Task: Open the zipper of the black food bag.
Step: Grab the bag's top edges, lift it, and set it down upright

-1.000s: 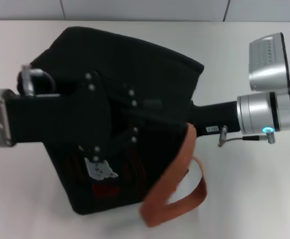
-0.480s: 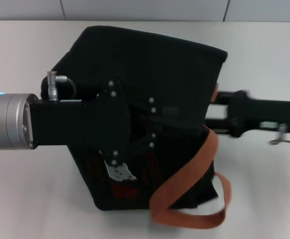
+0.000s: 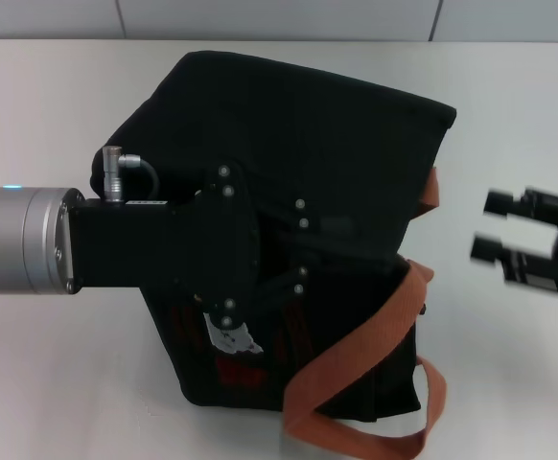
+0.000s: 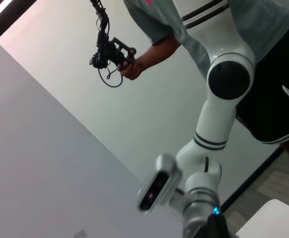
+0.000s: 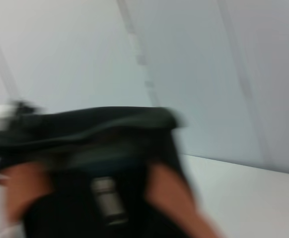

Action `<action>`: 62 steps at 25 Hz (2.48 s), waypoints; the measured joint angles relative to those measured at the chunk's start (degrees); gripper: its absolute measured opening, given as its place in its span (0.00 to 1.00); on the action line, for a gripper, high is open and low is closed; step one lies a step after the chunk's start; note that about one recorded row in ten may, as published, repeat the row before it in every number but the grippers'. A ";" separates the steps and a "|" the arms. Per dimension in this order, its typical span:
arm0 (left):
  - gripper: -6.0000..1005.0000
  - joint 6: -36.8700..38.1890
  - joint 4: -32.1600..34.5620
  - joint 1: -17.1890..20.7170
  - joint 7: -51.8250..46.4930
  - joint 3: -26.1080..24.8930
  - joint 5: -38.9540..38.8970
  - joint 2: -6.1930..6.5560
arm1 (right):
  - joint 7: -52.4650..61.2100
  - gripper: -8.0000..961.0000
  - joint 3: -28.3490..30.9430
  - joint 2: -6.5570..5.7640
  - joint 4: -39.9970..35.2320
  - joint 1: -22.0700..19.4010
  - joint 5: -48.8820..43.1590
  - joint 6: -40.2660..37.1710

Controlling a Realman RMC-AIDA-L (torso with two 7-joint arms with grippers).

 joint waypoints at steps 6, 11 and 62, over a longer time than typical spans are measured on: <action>0.15 -0.10 -0.08 -0.04 0.01 0.15 0.03 0.00 | -6.66 0.66 0.54 1.21 0.08 -1.26 0.44 -7.27; 0.15 -0.49 -0.08 -0.27 -0.16 0.61 0.01 0.00 | -7.20 0.62 0.00 2.73 0.64 2.17 -0.30 -5.56; 0.15 -1.11 -0.35 -0.85 -0.39 0.78 -1.48 0.00 | -11.79 0.02 -0.64 2.46 3.74 6.23 -1.12 -4.73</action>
